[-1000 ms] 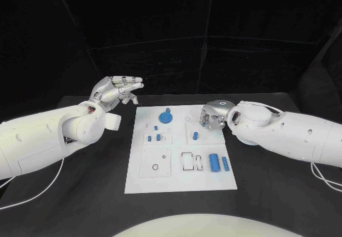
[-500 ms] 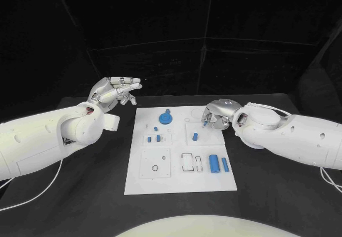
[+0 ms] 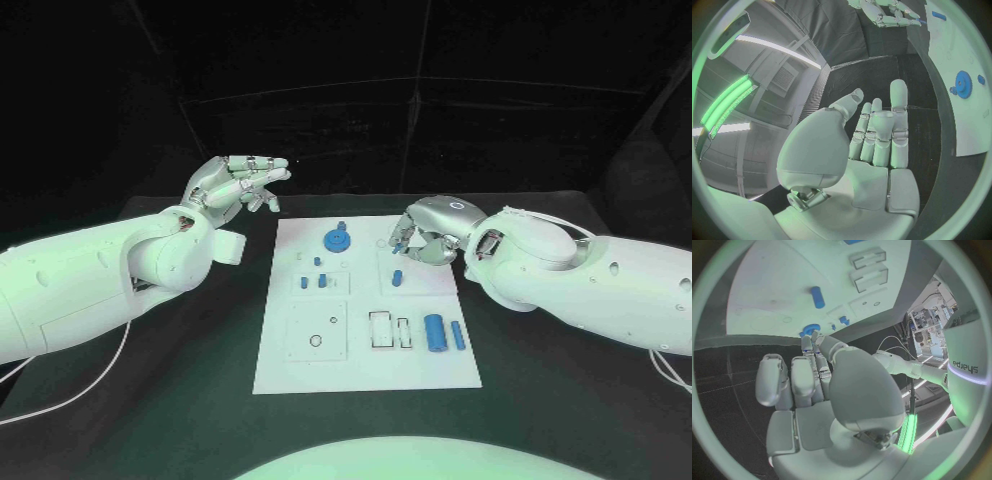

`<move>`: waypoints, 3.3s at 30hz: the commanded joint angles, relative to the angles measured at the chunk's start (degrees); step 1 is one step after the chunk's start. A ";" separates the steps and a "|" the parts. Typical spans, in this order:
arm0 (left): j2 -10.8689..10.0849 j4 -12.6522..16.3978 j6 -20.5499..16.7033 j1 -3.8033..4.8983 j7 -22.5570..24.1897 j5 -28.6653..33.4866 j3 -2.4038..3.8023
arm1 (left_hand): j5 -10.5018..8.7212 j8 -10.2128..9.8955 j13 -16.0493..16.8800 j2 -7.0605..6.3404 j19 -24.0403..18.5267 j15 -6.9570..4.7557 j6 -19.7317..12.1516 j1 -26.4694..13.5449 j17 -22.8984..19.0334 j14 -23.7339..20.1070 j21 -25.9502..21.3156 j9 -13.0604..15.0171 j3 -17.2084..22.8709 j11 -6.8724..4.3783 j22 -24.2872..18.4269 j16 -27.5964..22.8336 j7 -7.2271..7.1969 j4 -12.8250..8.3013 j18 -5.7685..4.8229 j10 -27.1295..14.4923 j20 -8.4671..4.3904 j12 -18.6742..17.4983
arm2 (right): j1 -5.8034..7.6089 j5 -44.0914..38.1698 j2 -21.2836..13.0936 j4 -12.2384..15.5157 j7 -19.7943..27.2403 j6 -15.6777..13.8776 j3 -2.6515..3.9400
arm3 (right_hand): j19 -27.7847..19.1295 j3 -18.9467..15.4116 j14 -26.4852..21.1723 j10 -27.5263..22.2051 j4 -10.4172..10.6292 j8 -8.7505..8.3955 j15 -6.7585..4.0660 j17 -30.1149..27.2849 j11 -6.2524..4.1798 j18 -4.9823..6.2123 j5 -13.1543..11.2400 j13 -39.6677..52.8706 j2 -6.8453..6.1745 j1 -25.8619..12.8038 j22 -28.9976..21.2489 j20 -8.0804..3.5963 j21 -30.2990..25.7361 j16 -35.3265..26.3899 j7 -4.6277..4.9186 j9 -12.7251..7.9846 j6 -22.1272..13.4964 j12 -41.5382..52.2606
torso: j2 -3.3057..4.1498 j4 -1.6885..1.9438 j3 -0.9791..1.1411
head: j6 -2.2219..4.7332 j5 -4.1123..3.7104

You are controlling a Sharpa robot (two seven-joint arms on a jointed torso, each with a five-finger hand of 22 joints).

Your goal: Assemble the parts on the task board

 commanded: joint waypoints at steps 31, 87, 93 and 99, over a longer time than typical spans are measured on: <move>1.62 0.42 1.06 0.09 1.09 0.26 0.04 | 0.05 0.19 -0.01 0.04 -0.19 -0.02 -0.39 -0.34 -0.15 -0.28 -0.26 0.03 -0.39 0.07 -0.13 -0.38 0.11 -0.15 0.82 -0.24 0.31 0.35 | -3.84 -0.29 15.01 -3.84 0.18 6.56 -2.39 | 0.61 1.13 1.45 -0.01 -0.28 -0.10 -0.24 -0.43 0.32 -0.49 0.39 -0.06 -0.31 -1.06 0.46 0.08 0.65 0.06 0.15 -0.05 0.27 -0.29 | 0.14 0.03 -0.02 | -1.95 4.24; 1.85 -0.36 1.50 0.09 0.58 0.26 0.04 | 0.09 0.24 -0.01 0.11 -0.15 -0.04 -0.45 -0.16 -0.30 -0.35 -0.37 0.04 -0.51 0.06 -0.23 -0.44 0.10 -0.20 0.84 -0.30 0.30 0.44 | -5.11 -3.57 16.22 -3.83 -0.54 10.66 -3.00 | 0.61 1.08 1.43 -0.02 -0.12 -0.17 -0.16 -0.49 0.38 -0.51 0.05 -0.06 -0.47 -1.86 0.55 0.17 0.73 0.19 0.19 -0.05 0.33 -0.40 | 0.07 0.06 -0.03 | -2.54 4.51; 1.84 -0.34 1.51 0.09 0.54 0.26 0.04 | 0.09 0.24 -0.01 0.11 -0.15 -0.04 -0.45 -0.16 -0.30 -0.35 -0.37 0.04 -0.51 0.06 -0.23 -0.44 0.10 -0.20 0.84 -0.30 0.30 0.44 | -5.19 -4.16 16.85 -4.17 -1.62 11.41 -3.01 | 0.47 0.69 1.36 -0.23 0.22 -0.35 -0.09 -0.81 0.43 -0.48 0.07 -0.11 -0.86 -2.91 0.48 0.25 0.66 0.16 0.21 -0.10 0.07 -0.63 | 0.07 0.10 -0.07 | -2.45 4.51; 1.72 -0.25 1.51 0.10 0.48 0.26 0.04 | 0.10 0.25 -0.01 0.12 -0.15 -0.04 -0.46 -0.12 -0.31 -0.36 -0.39 0.04 -0.52 0.06 -0.24 -0.45 0.10 -0.22 0.84 -0.32 0.30 0.44 | -5.25 -4.46 17.18 -4.56 -2.17 11.34 -3.05 | 0.24 -0.08 1.25 -1.04 0.82 -0.69 0.13 -1.20 0.71 -0.42 0.63 -0.33 -1.64 -4.37 0.28 0.40 0.50 0.10 0.46 -0.29 -0.97 -1.21 | 0.04 0.03 -0.09 | -2.61 4.57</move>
